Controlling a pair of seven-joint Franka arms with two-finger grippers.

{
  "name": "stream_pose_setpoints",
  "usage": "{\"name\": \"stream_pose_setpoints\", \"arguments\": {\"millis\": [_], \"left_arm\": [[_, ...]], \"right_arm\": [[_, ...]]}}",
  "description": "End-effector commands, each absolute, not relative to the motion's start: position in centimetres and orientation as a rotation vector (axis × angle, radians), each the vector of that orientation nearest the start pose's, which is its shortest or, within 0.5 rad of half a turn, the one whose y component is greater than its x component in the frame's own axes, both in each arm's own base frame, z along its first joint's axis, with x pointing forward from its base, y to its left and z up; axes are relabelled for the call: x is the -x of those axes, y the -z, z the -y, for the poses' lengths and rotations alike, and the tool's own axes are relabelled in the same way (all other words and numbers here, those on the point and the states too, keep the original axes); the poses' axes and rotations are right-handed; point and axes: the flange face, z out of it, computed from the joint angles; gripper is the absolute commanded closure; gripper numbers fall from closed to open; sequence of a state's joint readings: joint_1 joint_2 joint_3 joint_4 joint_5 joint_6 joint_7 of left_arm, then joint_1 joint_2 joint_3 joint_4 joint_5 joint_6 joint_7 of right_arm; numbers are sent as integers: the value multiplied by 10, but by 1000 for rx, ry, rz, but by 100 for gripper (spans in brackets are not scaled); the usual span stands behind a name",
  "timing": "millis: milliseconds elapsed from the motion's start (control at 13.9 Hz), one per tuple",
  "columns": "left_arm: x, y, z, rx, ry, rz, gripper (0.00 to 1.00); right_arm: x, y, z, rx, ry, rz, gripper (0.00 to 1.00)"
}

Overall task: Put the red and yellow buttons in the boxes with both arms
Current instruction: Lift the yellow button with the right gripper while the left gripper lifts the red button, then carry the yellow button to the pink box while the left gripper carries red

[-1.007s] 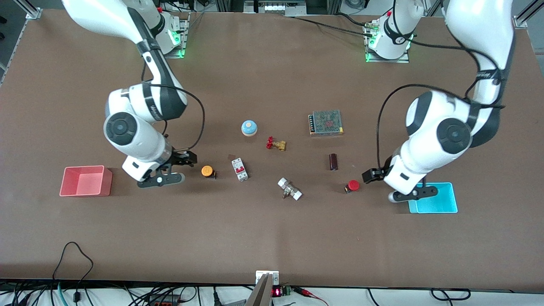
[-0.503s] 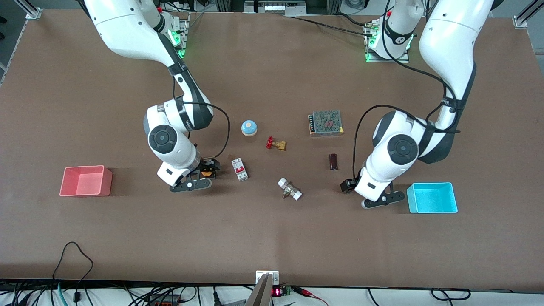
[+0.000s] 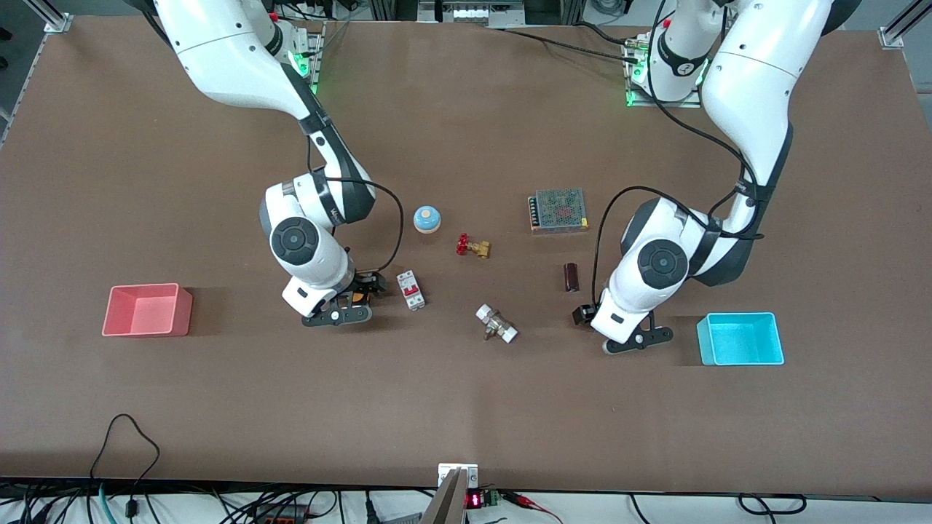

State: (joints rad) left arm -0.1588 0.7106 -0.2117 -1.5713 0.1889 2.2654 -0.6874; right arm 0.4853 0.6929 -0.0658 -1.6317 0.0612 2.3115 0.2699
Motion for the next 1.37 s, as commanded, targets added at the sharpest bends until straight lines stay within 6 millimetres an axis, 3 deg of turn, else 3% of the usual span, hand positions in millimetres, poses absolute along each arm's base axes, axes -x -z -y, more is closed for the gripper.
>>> {"name": "stream_pose_setpoints", "arguments": {"millis": [0,359,503,575,647,791,1150,1294], "left_arm": [[-663,-231,230,3085,28,384,24],[-664,-232,228,3084,30,389,51],[-665,-234,227,3084,35,391,61],[-665,-235,227,3085,37,392,65],[-666,-239,225,3086,44,397,71],[-670,-250,218,3084,56,407,75],[-688,-302,168,3085,140,388,77],[-694,-317,141,3086,155,326,77]], "right_arm": [[-631,-210,-285,3137,-21,122,0],[-627,-198,-289,3148,-39,26,1],[-627,-198,-288,3149,-41,29,18],[-627,-198,-288,3150,-40,30,20],[-628,-199,-287,3148,-39,41,29],[-629,-202,-285,3148,-36,37,32],[-638,-216,-287,3135,-1,31,55],[-637,-218,-291,3136,0,40,59]]}}
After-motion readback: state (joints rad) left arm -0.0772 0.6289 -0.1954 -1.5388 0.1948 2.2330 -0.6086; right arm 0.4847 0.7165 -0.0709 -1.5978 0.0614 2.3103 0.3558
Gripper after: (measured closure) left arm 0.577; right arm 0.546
